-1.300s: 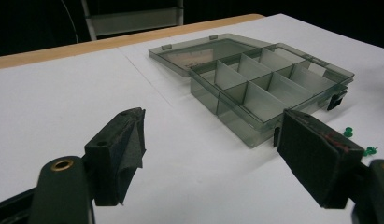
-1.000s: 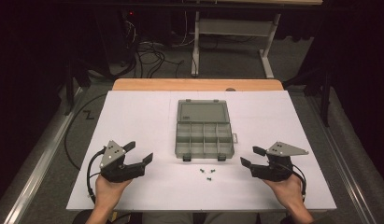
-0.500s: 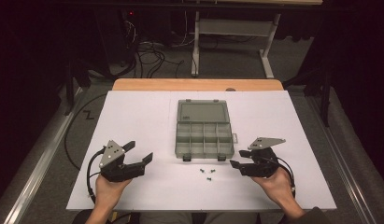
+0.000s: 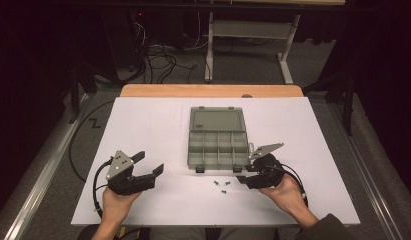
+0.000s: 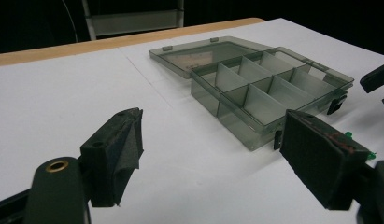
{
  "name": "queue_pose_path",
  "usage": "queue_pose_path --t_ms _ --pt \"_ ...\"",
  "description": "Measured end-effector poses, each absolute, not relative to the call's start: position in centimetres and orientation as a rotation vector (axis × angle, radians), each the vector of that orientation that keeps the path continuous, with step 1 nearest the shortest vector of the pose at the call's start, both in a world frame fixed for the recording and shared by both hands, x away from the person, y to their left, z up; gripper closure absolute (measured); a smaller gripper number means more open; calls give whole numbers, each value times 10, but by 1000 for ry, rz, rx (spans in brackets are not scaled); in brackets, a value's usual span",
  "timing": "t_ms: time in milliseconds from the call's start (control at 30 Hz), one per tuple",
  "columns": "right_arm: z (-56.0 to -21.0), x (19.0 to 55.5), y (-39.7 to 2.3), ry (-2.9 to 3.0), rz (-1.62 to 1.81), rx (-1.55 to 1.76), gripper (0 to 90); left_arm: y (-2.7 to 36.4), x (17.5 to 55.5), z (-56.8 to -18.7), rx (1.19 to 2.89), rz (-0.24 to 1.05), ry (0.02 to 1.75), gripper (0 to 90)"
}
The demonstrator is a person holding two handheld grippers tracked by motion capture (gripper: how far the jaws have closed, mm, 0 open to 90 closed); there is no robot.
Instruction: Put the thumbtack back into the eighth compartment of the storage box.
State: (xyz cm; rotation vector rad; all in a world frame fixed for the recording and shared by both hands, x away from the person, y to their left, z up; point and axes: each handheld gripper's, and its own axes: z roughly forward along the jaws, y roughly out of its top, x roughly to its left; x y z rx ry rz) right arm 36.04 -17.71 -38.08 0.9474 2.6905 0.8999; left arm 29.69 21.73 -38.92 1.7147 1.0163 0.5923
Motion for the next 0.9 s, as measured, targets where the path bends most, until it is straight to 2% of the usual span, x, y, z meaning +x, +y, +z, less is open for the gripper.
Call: queue_pose_path --t_ms 900 --pt "-384 367 -138 2832 751 845 606 218 297 -389 1702 597 1032 222"
